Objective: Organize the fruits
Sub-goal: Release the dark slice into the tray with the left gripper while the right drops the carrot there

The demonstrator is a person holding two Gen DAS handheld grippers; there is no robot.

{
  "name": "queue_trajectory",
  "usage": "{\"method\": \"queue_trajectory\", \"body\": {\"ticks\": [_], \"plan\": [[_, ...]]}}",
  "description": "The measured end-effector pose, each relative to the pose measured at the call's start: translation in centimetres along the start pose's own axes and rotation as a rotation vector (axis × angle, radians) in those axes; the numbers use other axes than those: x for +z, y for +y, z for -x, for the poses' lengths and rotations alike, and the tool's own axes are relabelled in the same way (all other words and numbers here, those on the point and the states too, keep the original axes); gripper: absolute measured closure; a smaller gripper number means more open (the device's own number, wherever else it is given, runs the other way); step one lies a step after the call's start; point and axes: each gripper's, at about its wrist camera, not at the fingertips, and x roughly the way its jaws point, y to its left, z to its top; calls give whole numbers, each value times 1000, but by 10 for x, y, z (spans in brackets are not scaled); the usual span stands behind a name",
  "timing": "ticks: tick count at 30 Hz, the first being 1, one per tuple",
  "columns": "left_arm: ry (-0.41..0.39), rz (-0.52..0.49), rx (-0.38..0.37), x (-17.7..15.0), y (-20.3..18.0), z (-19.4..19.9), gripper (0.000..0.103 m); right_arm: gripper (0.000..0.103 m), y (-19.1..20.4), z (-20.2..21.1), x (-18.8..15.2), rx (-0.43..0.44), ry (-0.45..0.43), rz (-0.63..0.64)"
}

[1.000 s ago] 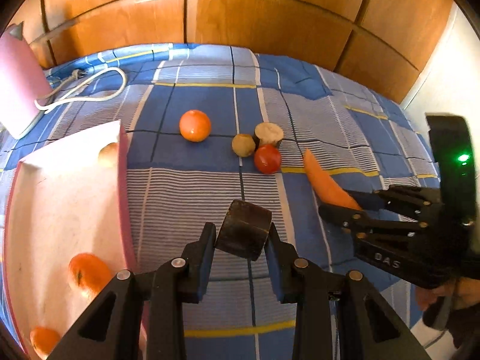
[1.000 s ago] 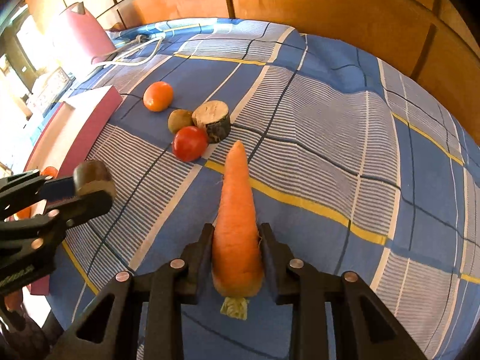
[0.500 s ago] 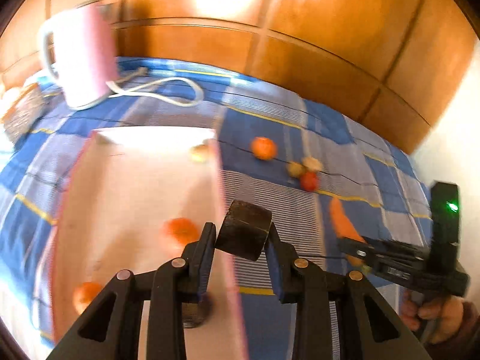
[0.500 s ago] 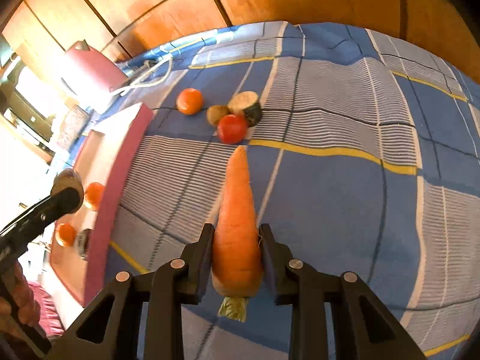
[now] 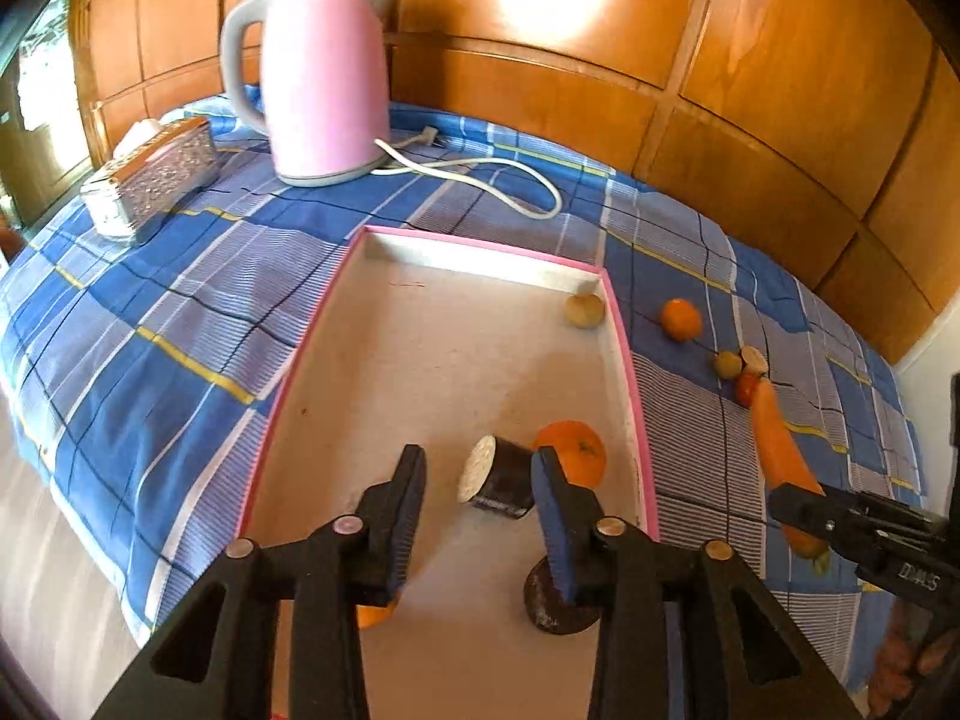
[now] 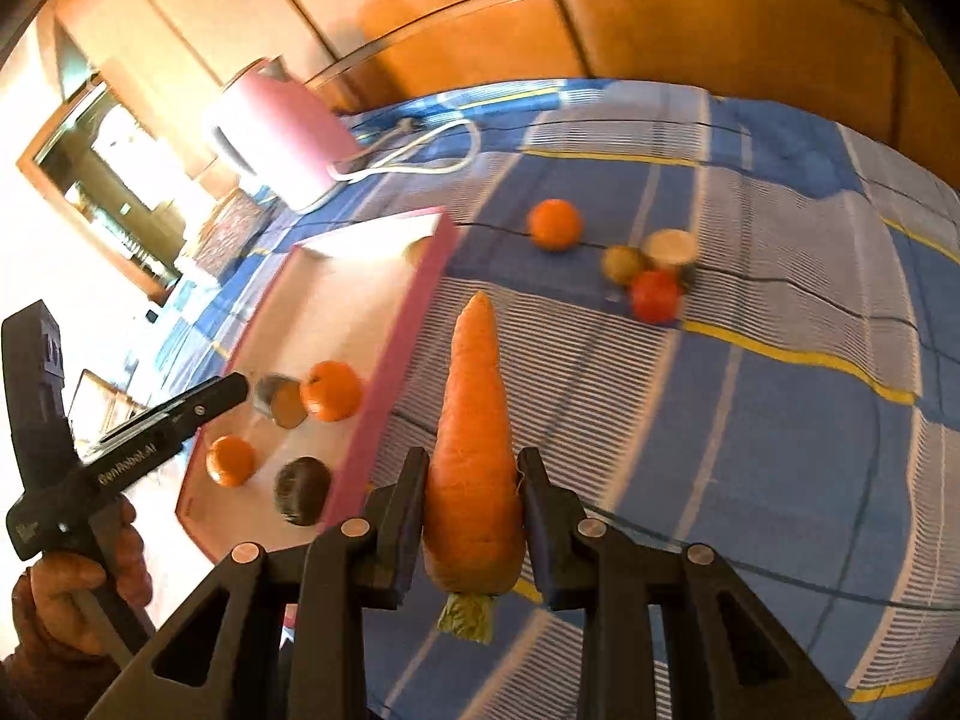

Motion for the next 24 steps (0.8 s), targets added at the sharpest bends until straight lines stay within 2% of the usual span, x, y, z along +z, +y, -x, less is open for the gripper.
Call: {"method": "queue_trajectory", "body": {"ticks": [1,11,18,24], "plan": [[-6,9,0,-1,2,2,56,73,6,-3,3,5,3,11],[-40,1,10,-9,1,17,50,73,53,-34,36,85,24,41],[-29,11,6,-13,3,16,46,70,66,-48,48,219,23,-35],[-16,21,2,-17,4,13,46,70,64,-44,37,193,19,-30]]}}
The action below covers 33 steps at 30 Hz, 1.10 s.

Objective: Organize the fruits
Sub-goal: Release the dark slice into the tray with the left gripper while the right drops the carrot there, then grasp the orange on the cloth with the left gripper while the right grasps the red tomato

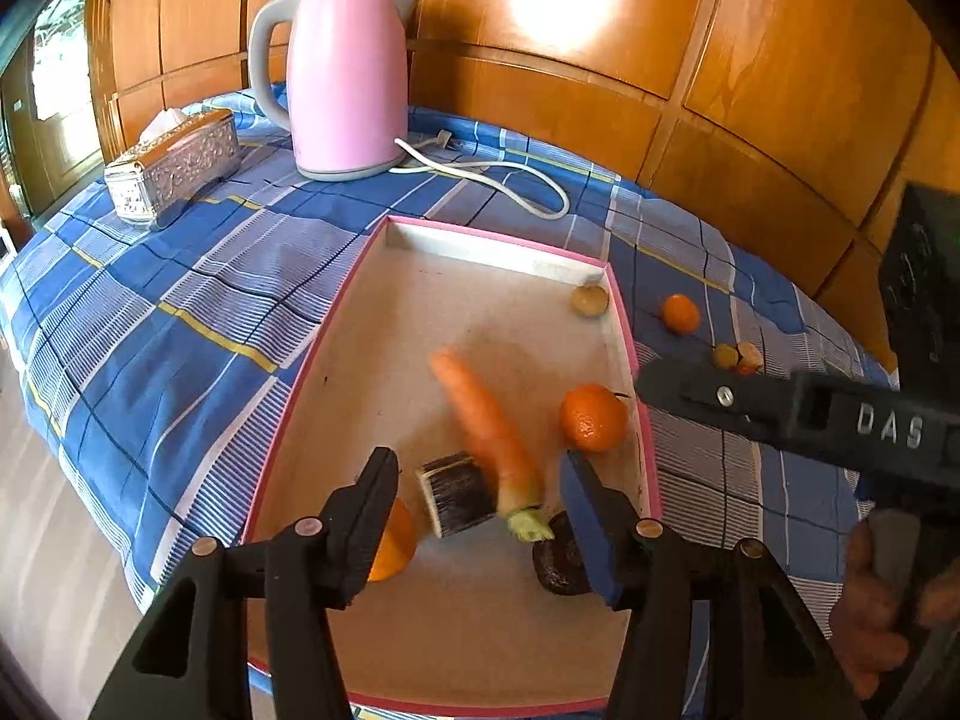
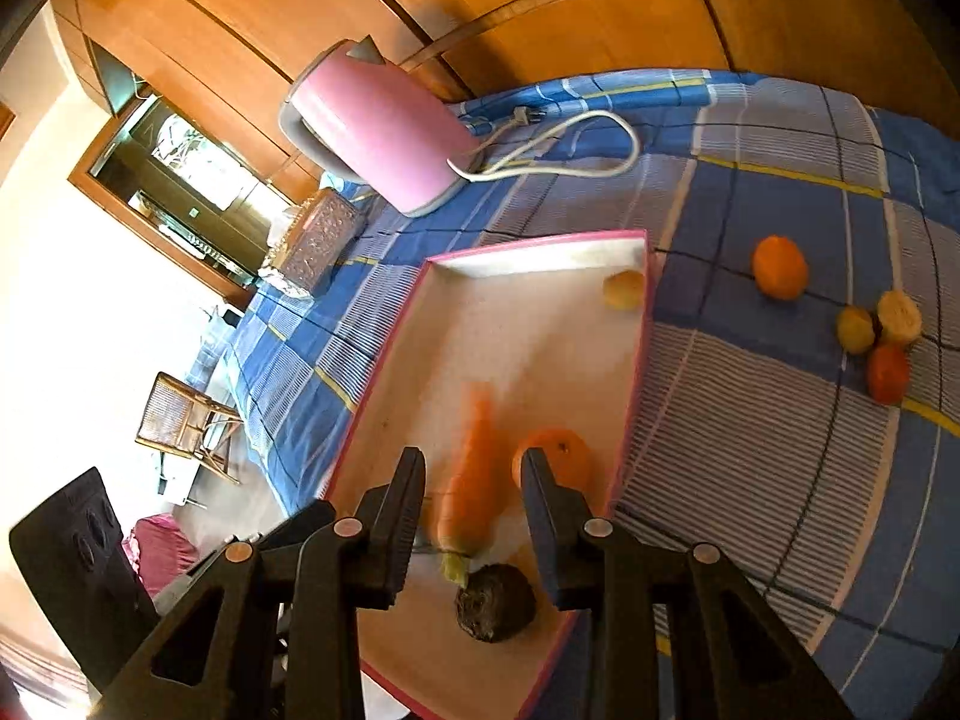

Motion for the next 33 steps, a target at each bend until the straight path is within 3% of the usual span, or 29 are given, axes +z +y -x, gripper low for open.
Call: {"method": "queue_trajectory", "body": {"ticks": [4,11,19,33], "plan": [[9,2,-2,-2,-2,-2,41,70,-14,7,-11,-41,-13,-22],[32,15,-15,-5,-7,-5,40,70,-44,28,-29,-119,-66,-76],[11,-63,-71,-5,-32,-1,40,70,-96,55,-44,-203,-126,-200],[46,-141,-123,0,-67,-13,42,70,-134,70,-51,-254,-156,-261]]}}
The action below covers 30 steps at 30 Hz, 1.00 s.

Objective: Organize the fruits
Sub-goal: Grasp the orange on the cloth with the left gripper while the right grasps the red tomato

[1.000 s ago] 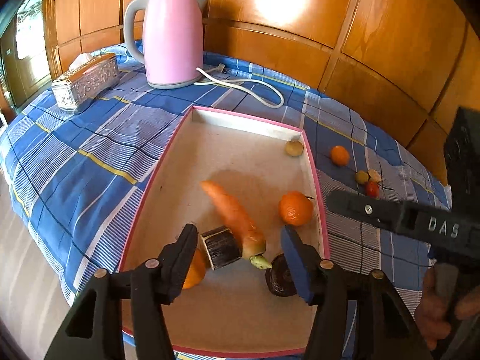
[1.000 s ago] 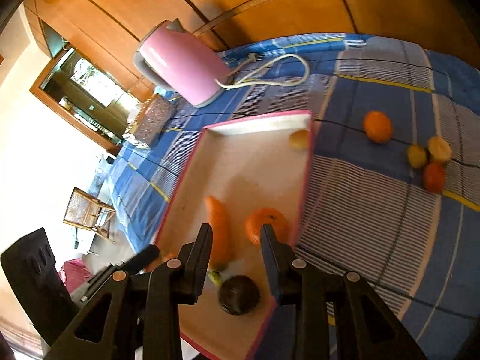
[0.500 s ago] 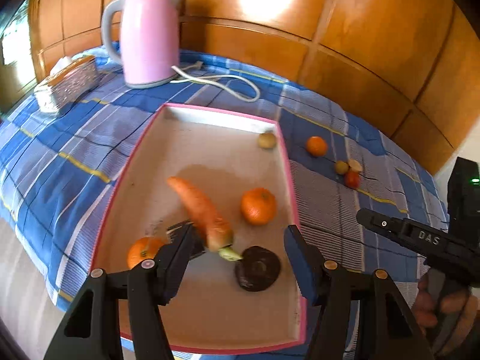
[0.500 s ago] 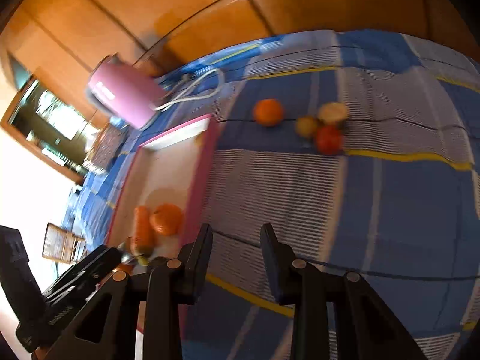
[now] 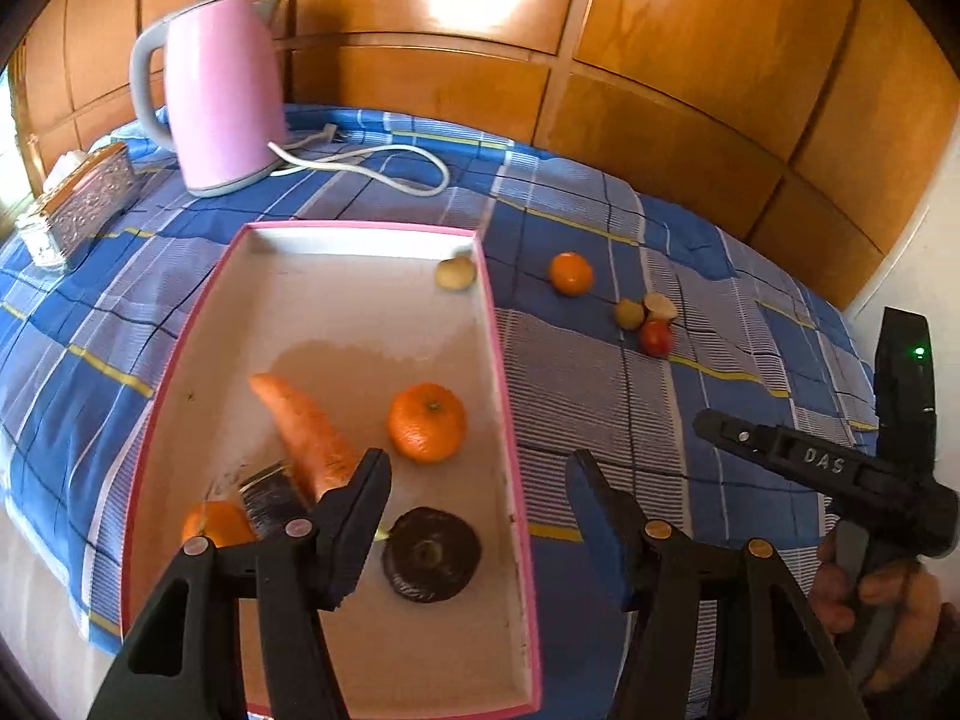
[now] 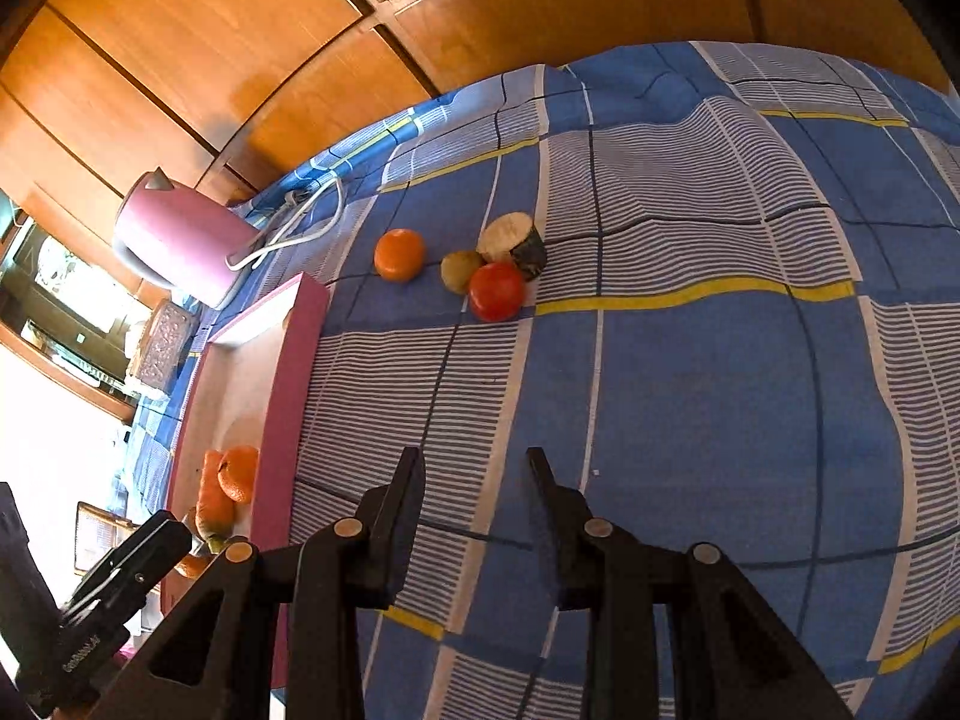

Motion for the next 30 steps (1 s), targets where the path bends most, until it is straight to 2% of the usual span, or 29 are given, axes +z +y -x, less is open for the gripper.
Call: {"method": "queue_trajectory", "body": {"ticks": [9,22,26,30], "plan": [[12,-37,-29,13,-16,-10,42,70,1,-6,11,-43,-18,40],[31,-47,-46,39,-25,-31,42,70,19,-32,50,-148,-64,166],[38,-56,-49,49,-28,-40,42,70,21,-44,56,-187,-57,189],[54,-58,-57,60,-31,-53,42,71,21,-54,60,-183,-41,197]]}}
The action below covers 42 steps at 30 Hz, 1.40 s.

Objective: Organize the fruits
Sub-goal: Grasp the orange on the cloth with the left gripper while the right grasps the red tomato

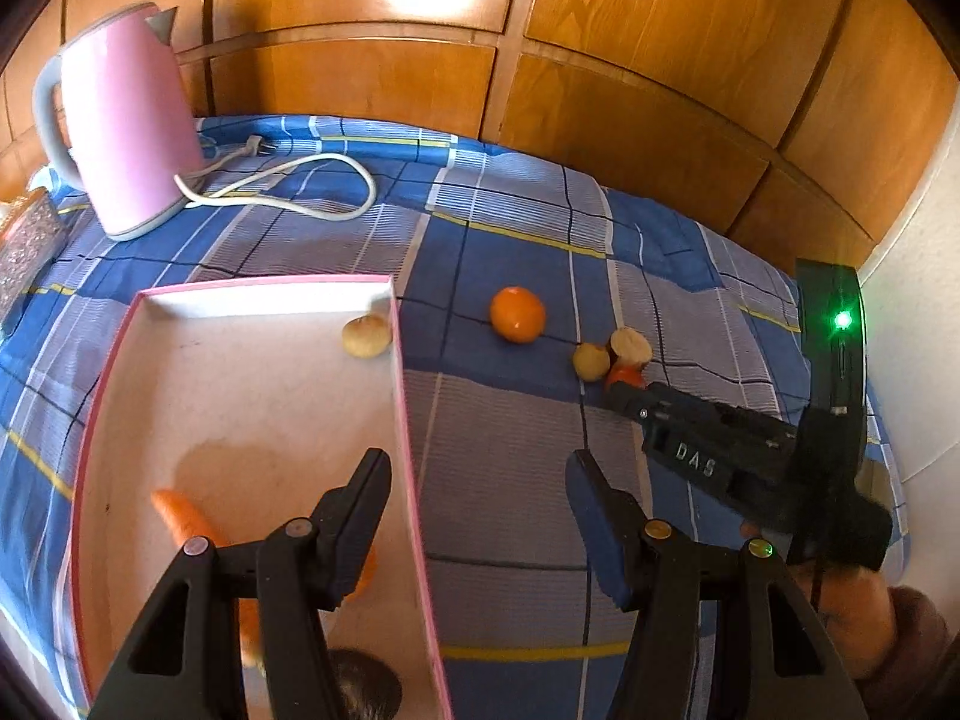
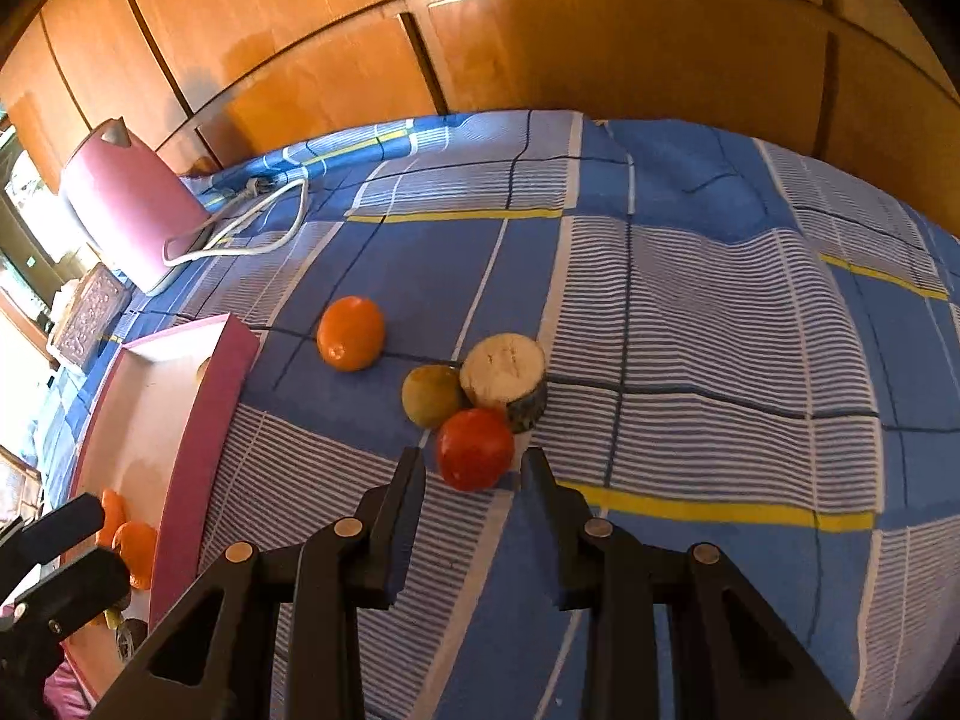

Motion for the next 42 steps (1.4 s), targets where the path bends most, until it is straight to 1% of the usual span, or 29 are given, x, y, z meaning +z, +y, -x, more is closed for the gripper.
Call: {"method": "queue_trajectory", "body": {"ticks": [1,2,5,8,12,18,25,30,32,33,34,37,42], "plan": [[4,-3,0,4,-1,-4,42,73,0,-2,1,0,1,7],[7,-6,-2,6,-2,-7,42,76,0,-4,1,-2,3,11],[22,-2,-17,16,-3,-19,42,78,-1,-2,-1,-5,-9,17],[42,6,-22,27,-4,-34,46,78,-3,-1,-3,3,-8,19],[66,24,-26,40,-5,-53,46,78,-5,0,-4,11,-4,33],[76,23,-12,61,-15,-78,46,78,-5,1,-6,7,-13,56],[94,19,12,76,-20,-103,46,78,-3,1,-6,-4,-20,87],[114,24,14,79,-22,-118,46,78,-3,0,-4,-4,-21,89],[121,28,11,80,-23,-125,54,78,-3,-1,-3,-6,-23,94],[122,25,6,79,-23,-127,63,77,-3,-1,-3,-9,-24,96],[127,23,3,78,-24,-130,67,77,-2,-1,-2,-11,-25,99],[115,22,3,74,-25,-127,68,78,-1,-1,-3,-17,-28,106],[123,23,-3,57,-26,-116,68,78,0,0,-5,-21,-25,105]]}}
